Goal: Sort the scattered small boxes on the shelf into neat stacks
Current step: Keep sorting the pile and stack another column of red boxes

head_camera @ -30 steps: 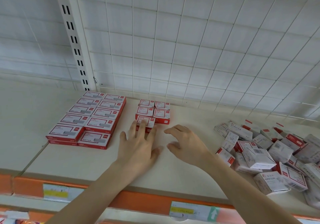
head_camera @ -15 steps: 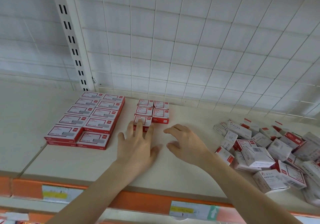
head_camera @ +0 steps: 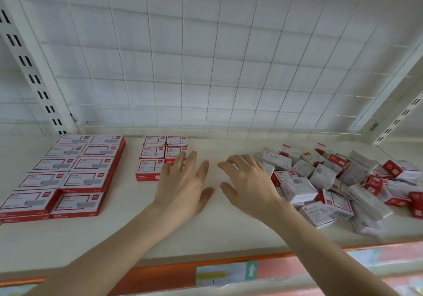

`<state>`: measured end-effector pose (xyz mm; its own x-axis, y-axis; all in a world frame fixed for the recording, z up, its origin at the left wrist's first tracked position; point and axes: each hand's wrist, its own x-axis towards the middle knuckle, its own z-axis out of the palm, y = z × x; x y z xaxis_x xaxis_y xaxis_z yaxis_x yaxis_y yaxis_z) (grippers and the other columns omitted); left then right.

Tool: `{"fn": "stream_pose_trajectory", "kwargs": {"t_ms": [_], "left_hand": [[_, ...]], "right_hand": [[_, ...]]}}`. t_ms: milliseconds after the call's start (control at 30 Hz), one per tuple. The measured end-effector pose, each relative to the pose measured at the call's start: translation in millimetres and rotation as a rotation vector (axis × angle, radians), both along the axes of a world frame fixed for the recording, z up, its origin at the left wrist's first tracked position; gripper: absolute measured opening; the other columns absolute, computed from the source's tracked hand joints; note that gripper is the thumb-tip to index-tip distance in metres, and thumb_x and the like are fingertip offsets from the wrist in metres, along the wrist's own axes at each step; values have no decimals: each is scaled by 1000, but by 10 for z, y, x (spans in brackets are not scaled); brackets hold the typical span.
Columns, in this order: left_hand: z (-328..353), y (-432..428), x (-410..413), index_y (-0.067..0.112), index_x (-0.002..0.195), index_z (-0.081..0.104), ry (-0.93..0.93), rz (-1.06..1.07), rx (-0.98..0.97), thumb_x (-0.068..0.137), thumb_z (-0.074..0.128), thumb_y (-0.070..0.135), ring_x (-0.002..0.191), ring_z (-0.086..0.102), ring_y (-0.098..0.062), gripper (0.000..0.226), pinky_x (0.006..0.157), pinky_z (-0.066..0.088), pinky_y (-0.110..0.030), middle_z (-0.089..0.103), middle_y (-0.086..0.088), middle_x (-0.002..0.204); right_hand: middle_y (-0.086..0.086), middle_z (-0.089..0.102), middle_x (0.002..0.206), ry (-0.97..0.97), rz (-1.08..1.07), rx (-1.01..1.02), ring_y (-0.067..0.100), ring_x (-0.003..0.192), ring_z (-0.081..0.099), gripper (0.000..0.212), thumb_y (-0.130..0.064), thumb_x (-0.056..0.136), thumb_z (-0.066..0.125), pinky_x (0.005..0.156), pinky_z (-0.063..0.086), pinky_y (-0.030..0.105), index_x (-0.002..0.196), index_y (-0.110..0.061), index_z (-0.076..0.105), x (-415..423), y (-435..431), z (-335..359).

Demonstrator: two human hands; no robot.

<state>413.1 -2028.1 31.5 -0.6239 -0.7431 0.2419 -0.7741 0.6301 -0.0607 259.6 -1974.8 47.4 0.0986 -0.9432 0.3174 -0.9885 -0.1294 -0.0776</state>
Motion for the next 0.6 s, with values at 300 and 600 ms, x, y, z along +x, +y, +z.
{"fn": "stream_pose_trajectory", "kwargs": {"t_ms": [300, 600], "left_hand": [[71, 133, -637, 9, 98, 69, 55, -310, -38, 72, 55, 46, 91, 65, -35, 48, 57, 53, -41, 66, -14, 101], [41, 314, -996, 26, 141, 22, 204, -322, 378, 71, 37, 62, 124, 42, -26, 80, 88, 45, -34, 33, 1, 142]], "right_hand": [[10, 64, 102, -166, -251, 19, 36, 98, 58, 40, -23, 71, 55, 81, 49, 50, 108, -11, 64, -725, 472, 54], [10, 60, 112, -297, -293, 97, 32, 102, 55, 52, -38, 74, 55, 85, 48, 43, 116, -8, 61, -991, 750, -2]]}}
